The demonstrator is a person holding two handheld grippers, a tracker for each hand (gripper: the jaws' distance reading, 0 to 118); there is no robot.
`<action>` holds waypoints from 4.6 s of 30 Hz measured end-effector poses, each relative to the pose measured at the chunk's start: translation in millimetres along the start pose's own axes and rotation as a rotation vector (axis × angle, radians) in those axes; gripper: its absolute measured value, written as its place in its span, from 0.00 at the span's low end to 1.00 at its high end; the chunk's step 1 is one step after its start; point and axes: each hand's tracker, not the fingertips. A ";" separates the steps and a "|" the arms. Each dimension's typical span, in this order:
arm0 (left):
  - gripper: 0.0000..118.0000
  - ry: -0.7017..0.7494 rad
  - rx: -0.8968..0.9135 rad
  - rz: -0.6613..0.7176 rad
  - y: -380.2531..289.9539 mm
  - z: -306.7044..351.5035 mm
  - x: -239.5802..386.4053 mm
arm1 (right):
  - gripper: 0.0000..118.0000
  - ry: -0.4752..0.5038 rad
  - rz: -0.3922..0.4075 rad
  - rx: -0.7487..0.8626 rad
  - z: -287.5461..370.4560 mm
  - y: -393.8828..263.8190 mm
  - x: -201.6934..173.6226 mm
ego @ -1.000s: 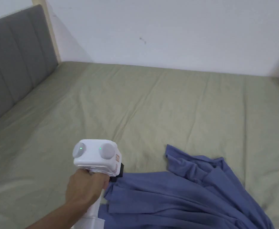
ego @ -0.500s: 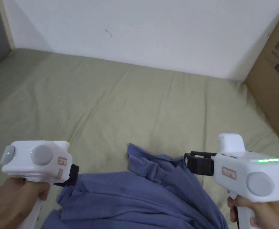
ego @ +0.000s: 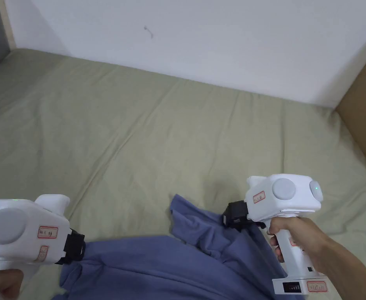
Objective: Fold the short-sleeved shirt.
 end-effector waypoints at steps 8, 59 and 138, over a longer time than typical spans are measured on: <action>0.01 -0.018 0.041 0.012 10.1 13.6 2.3 | 0.08 -0.067 -0.002 0.048 32.7 -1.5 2.2; 0.01 0.131 0.611 -0.020 158.4 325.1 16.4 | 0.08 -0.283 0.027 0.793 428.1 -12.1 -48.5; 0.01 0.075 0.257 -0.203 -213.7 117.4 -102.3 | 0.08 -0.114 -0.044 0.384 164.9 -394.0 -4.9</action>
